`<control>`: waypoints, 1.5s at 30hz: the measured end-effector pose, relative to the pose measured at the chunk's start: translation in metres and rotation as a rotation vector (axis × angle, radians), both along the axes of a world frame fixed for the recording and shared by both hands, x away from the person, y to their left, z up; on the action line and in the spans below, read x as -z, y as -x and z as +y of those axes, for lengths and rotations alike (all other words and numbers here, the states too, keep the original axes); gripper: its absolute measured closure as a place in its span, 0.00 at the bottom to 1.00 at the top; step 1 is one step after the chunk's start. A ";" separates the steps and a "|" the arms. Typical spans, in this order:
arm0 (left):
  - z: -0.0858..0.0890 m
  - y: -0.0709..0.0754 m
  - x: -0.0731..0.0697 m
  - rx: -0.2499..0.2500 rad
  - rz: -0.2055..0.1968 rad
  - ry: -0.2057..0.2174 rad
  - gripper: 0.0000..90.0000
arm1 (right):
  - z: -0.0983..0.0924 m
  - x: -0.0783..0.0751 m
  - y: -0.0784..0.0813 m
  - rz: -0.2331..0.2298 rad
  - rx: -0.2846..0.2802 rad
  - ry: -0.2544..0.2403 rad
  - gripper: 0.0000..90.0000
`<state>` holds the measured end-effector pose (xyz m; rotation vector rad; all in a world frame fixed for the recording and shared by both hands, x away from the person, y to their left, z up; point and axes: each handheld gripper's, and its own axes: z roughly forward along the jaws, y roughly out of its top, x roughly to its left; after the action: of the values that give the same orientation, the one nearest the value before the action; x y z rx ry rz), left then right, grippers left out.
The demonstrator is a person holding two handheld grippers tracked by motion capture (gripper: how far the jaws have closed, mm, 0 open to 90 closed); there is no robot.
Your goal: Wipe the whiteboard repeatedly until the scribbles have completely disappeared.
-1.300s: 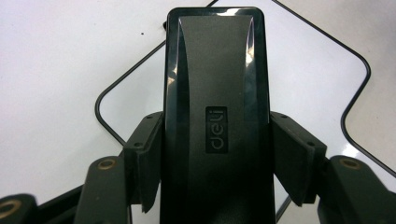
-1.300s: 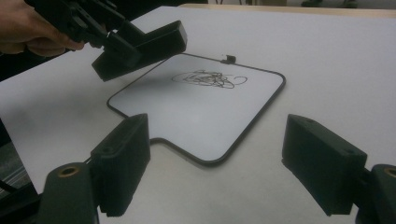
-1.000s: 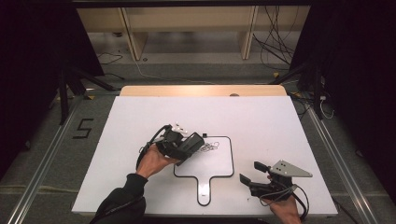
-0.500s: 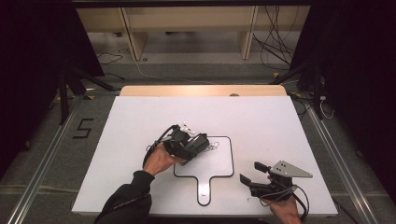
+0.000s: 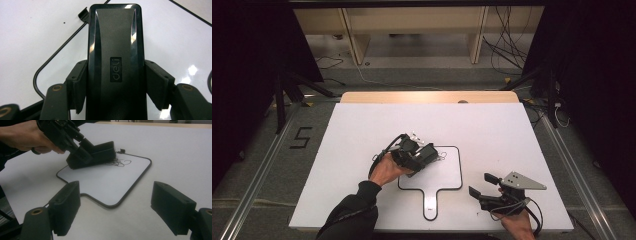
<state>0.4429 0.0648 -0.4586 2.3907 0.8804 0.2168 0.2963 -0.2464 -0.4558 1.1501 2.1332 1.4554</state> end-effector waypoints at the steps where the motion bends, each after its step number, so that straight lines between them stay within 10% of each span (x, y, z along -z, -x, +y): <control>1: 0.000 0.000 0.001 0.003 0.001 -0.002 0.45 | 0.000 0.000 0.000 0.000 0.000 0.000 0.27; 22: -0.042 -0.003 0.002 0.061 -0.002 -0.068 0.45 | 0.003 0.001 -0.002 0.004 -0.007 0.012 0.27; 40: 0.007 -0.014 0.003 -0.055 0.047 -0.063 0.45 | 0.001 0.001 -0.001 0.006 0.001 0.009 0.27; 45: -0.016 -0.013 0.003 -0.029 0.038 -0.065 0.45 | 0.002 0.001 -0.002 0.004 -0.001 0.010 0.27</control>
<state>0.4557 0.0485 -0.4618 2.4505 0.9394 0.2145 0.2980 -0.2448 -0.4566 1.1497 2.1416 1.4422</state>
